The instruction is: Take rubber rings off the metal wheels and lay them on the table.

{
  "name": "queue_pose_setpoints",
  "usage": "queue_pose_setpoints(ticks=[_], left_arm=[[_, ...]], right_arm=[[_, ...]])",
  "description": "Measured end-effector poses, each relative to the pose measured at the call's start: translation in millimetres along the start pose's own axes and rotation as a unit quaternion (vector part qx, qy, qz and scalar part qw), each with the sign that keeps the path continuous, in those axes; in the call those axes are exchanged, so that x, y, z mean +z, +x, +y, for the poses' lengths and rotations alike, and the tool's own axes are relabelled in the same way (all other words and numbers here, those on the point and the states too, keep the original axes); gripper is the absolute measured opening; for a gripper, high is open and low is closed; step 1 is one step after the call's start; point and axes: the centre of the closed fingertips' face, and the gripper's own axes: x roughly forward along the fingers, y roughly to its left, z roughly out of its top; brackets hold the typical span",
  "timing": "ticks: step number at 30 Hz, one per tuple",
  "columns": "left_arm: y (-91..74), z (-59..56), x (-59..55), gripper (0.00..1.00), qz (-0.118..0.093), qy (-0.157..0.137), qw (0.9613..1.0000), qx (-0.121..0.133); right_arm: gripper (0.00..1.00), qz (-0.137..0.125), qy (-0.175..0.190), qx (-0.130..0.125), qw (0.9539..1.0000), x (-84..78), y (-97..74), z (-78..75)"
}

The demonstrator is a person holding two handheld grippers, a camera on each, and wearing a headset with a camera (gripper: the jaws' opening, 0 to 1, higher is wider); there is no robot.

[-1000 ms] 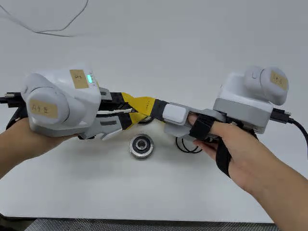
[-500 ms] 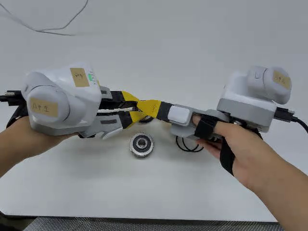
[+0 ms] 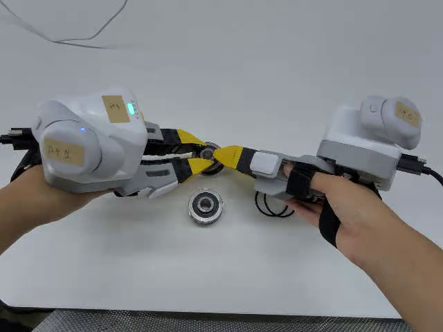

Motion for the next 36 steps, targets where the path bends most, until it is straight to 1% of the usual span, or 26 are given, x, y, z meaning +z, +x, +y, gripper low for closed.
queue_pose_setpoints(ticks=[3, 10, 19, 21, 24, 27, 31, 36], left_arm=[[-0.1, -0.1, -0.1, 0.12, 0.0, 0.0, 1.0, 0.0], [-0.1, -0.4, 0.1, 0.12, 0.0, 0.0, 1.0, 0.0], [0.0, -0.4, 0.3, 0.12, 0.0, 0.0, 1.0, 0.0], [0.0, -0.4, 0.3, 0.12, 0.0, 0.0, 1.0, 0.0], [0.0, -0.3, 0.3, 0.12, 0.0, 0.001, 1.0, 0.0], [-0.2, -0.5, 0.3, 0.12, 0.001, 0.001, 1.0, 0.0], [-0.3, -0.5, 0.3, 0.12, 0.002, 0.002, 1.0, 0.0], [0.0, -0.4, 0.4, 0.12, 0.004, 0.002, 1.0, 0.001]], right_arm=[[0.1, 0.001, 0.0, -0.006, 1.0, 0.2, 0.4, -3.4], [0.05, 0.0, 0.001, -0.018, 0.9998, 0.3, 0.9, -8.2], [0.04, 0.002, 0.007, -0.023, 0.9997, 1.0, 1.4, -9.1], [0.04, 0.001, 0.002, -0.024, 0.9997, 2.3, 1.7, -10.2], [0.03, 0.001, 0.011, -0.025, 0.9996, 3.4, 1.7, -11.5], [0.02, 0.001, 0.011, -0.027, 0.9996, 4.6, 1.7, -12.2], [0.02, 0.003, 0.008, -0.033, 0.9994, 4.8, 1.8, -12.5], [0.01, 0.0, 0.005, -0.043, 0.9991, 5.1, 1.6, -12.6]])
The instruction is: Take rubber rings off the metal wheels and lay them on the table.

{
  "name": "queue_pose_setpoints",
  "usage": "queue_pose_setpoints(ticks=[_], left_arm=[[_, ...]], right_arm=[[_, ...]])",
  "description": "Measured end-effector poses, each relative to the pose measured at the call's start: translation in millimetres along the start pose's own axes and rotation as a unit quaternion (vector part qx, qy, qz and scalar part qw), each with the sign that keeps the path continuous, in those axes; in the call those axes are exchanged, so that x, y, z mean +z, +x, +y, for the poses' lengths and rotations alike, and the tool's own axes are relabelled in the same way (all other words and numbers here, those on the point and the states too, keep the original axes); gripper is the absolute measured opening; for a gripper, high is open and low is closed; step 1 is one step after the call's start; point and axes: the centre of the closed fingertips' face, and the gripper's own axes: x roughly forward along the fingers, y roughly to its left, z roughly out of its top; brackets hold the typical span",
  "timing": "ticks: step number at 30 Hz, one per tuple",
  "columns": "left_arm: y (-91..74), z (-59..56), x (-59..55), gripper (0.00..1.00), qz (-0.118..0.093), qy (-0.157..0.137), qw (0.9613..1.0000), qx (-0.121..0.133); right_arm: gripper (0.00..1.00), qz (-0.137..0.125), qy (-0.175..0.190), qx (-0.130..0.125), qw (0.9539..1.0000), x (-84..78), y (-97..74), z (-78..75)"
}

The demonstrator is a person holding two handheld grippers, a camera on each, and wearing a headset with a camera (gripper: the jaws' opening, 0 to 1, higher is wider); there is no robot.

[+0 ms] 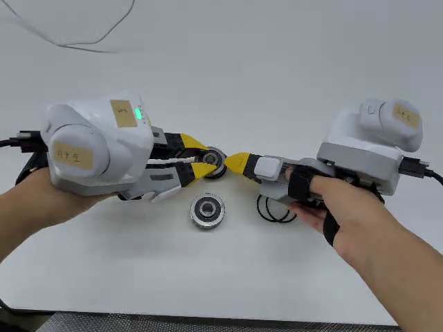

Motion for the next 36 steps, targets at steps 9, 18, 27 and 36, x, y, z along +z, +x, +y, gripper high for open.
queue_pose_setpoints(ticks=[9, 18, 27, 36], left_arm=[[-0.1, -0.4, 0.3, 0.12, 0.002, -0.001, 1.0, 0.001], [-0.2, -0.4, 0.5, 0.12, 0.002, -0.001, 1.0, 0.001], [-0.3, -0.5, 0.4, 0.12, 0.001, -0.001, 1.0, 0.0], [0.2, -1.4, 0.6, 0.12, -0.001, 0.0, 1.0, 0.0]], right_arm=[[0.0, -0.003, -0.004, 0.001, 1.0, 1.6, -1.1, 4.7], [0.0, -0.004, -0.016, 0.001, 0.9999, 1.4, -1.2, 8.9], [0.0, -0.002, -0.045, -0.002, 0.999, -2.4, -4.3, 18.9], [0.0, -0.001, -0.077, -0.004, 0.997, -3.6, -4.6, 25.4]])
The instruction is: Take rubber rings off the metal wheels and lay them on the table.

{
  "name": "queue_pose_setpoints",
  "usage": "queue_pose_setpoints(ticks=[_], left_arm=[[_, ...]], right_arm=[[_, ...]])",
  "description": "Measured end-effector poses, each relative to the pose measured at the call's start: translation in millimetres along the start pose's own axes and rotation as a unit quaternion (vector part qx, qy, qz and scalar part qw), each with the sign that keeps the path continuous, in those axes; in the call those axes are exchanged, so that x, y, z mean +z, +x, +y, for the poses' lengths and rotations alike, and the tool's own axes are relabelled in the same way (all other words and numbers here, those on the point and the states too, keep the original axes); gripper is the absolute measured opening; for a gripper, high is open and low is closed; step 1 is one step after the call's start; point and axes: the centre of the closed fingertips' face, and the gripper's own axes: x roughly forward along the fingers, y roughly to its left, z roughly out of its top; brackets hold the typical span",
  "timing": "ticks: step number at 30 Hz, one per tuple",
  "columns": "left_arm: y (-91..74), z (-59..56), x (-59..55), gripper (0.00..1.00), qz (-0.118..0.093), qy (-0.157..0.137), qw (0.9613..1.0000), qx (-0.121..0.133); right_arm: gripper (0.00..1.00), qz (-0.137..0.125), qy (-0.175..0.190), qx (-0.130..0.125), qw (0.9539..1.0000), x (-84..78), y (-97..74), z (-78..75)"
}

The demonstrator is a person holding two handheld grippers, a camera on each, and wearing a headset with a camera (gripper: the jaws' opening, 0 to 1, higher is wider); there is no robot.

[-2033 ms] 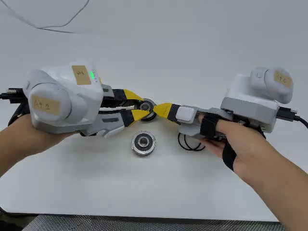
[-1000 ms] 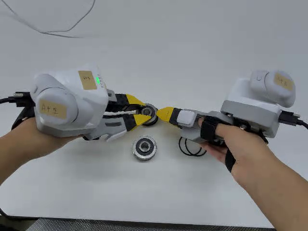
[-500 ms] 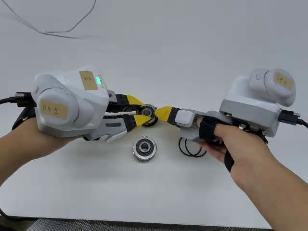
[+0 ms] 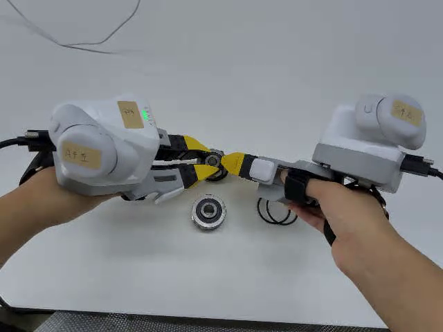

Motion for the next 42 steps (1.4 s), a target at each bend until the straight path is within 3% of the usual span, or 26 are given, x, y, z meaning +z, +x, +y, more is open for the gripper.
queue_pose_setpoints(ticks=[11, 22, 30, 32, 37, 42], left_arm=[[-0.1, -0.2, -0.4, 0.12, -0.002, 0.001, 1.0, 0.001], [-0.4, -0.1, -0.2, 0.12, -0.003, 0.002, 1.0, 0.002], [0.1, 0.5, 0.4, 0.12, -0.003, 0.007, 1.0, 0.004], [0.5, 0.9, 0.7, 0.12, -0.002, 0.007, 1.0, 0.007], [1.2, 1.4, 1.4, 0.13, 0.005, 0.012, 0.9999, 0.008], [2.0, 2.7, 1.5, 0.13, 0.005, -0.004, 0.9999, 0.008]], right_arm=[[0.0, 0.003, -0.023, 0.0, 0.9997, 1.0, 0.5, 3.2], [0.0, -0.009, -0.044, 0.017, 0.9989, -0.1, -1.7, 10.0], [0.0, -0.014, -0.038, 0.008, 0.9991, 2.4, -3.3, 4.7], [0.0, -0.008, -0.007, -0.001, 0.9999, 1.5, -1.6, 1.5], [0.01, -0.003, -0.012, -0.012, 0.9999, 1.6, -0.8, -1.5], [0.01, -0.003, -0.01, -0.015, 0.9998, 0.5, -1.9, -3.0]])
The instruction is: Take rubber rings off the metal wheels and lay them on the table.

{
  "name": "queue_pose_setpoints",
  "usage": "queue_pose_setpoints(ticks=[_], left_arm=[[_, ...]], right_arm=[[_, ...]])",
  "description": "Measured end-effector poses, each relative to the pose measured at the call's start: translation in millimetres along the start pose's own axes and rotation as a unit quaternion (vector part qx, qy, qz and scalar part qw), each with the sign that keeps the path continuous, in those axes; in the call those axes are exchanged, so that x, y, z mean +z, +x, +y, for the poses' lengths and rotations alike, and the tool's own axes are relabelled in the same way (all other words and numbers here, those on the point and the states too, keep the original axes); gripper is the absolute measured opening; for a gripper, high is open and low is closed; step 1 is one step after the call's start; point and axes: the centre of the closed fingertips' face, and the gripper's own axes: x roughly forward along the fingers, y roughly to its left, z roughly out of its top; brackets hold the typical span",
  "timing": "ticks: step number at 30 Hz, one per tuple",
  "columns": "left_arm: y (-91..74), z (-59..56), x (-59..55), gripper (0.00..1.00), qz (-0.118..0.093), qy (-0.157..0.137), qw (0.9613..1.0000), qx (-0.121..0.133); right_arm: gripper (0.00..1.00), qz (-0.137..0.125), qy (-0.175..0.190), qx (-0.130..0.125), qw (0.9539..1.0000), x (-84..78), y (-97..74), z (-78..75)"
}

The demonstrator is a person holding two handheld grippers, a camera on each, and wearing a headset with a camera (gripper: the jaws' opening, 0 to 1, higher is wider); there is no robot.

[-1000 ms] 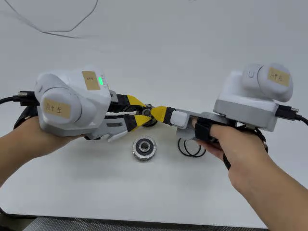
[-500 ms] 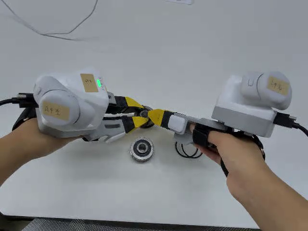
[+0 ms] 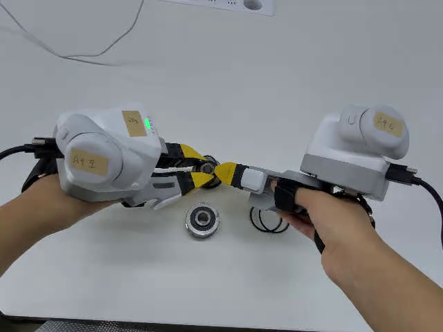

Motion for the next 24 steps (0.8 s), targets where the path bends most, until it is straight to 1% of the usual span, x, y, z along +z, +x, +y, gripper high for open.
queue_pose_setpoints(ticks=[3, 6, 7, 9, 13, 15, 19, 21, 23, 24], left_arm=[[-0.3, -0.3, 0.2, 0.13, 0.001, -0.005, 1.0, -0.001], [-1.4, 1.7, 2.5, 0.16, -0.004, -0.01, 0.9999, 0.002], [-2.4, 1.8, 4.0, 0.16, -0.008, -0.017, 0.9998, 0.0], [-5.2, 4.1, 6.7, 0.15, -0.013, -0.017, 0.9998, 0.001], [-11.1, 6.5, 10.0, 0.16, -0.015, -0.017, 0.9997, 0.0], [-15.0, 8.7, 12.8, 0.18, -0.022, -0.025, 0.9994, 0.002], [-29.1, 17.9, 19.9, 0.19, -0.041, -0.038, 0.9983, 0.018], [-35.8, 22.7, 23.8, 0.19, -0.052, -0.046, 0.9973, 0.022], [-39.3, 27.6, 24.3, 0.21, -0.052, -0.049, 0.997, 0.029], [-39.5, 29.6, 24.3, 0.21, -0.05, -0.046, 0.9971, 0.033]], right_arm=[[0.01, -0.002, 0.005, 0.001, 1.0, 0.7, 0.6, -0.6], [0.01, -0.002, 0.007, 0.002, 1.0, 1.0, 1.6, -0.2], [0.01, -0.002, 0.009, 0.003, 1.0, 1.3, 1.9, -0.1], [0.01, -0.003, 0.011, 0.004, 0.9999, 2.1, 2.6, 0.3], [0.01, -0.006, 0.02, 0.009, 0.9997, 3.5, 4.7, 2.0], [0.01, -0.006, 0.023, 0.012, 0.9996, 3.9, 5.6, 3.9], [0.01, -0.01, 0.03, 0.023, 0.9993, 5.7, 4.4, 9.6], [0.01, -0.01, 0.034, 0.03, 0.9989, 5.9, 1.1, 13.2], [0.01, -0.015, 0.051, 0.045, 0.9976, 7.5, -4.1, 19.8], [0.01, -0.016, 0.054, 0.048, 0.9972, 7.9, -6.5, 21.1]])
